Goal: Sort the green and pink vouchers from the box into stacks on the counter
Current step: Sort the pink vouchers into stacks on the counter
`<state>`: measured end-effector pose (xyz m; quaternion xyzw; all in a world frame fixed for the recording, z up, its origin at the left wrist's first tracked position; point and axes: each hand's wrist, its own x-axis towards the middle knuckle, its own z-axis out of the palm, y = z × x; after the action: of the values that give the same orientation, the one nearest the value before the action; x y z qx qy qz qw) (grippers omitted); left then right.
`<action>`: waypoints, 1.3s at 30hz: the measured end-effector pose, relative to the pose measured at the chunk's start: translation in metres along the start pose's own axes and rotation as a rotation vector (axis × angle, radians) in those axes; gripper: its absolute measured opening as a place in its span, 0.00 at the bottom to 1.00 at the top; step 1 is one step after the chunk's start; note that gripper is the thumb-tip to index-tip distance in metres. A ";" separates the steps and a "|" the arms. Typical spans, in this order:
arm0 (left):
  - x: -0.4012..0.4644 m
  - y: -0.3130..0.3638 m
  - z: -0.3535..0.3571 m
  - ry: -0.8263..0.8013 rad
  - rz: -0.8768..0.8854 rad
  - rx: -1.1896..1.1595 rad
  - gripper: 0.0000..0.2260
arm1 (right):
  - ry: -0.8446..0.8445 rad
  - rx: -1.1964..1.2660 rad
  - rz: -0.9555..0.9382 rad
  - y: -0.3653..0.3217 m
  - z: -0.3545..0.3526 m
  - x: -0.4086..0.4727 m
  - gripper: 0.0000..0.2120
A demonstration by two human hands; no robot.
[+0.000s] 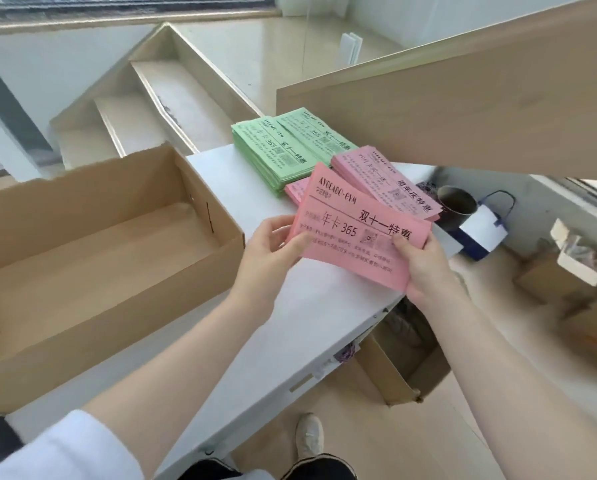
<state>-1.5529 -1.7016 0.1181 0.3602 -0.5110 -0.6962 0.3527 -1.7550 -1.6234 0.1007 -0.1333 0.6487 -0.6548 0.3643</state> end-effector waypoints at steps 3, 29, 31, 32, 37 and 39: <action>0.028 -0.018 0.021 0.035 -0.095 -0.258 0.07 | -0.030 0.086 0.164 0.002 -0.009 0.016 0.17; 0.140 -0.023 0.065 0.283 -0.004 -0.010 0.25 | -0.394 -0.236 0.069 -0.004 -0.024 0.059 0.15; 0.140 -0.026 0.063 0.263 0.012 0.011 0.25 | -0.360 -0.315 0.010 -0.004 -0.023 0.057 0.18; 0.140 -0.028 0.062 0.259 0.016 0.023 0.25 | -0.328 -0.402 -0.036 -0.004 -0.024 0.056 0.21; 0.125 -0.048 0.061 0.242 -0.018 0.021 0.24 | -0.358 -0.751 -0.245 -0.006 -0.039 0.056 0.31; 0.118 -0.066 0.066 0.229 -0.062 -0.002 0.27 | -0.353 -0.861 -0.352 -0.008 -0.042 0.057 0.31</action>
<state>-1.6758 -1.7583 0.0518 0.4526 -0.4555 -0.6616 0.3873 -1.8244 -1.6293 0.0867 -0.4879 0.7564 -0.3463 0.2644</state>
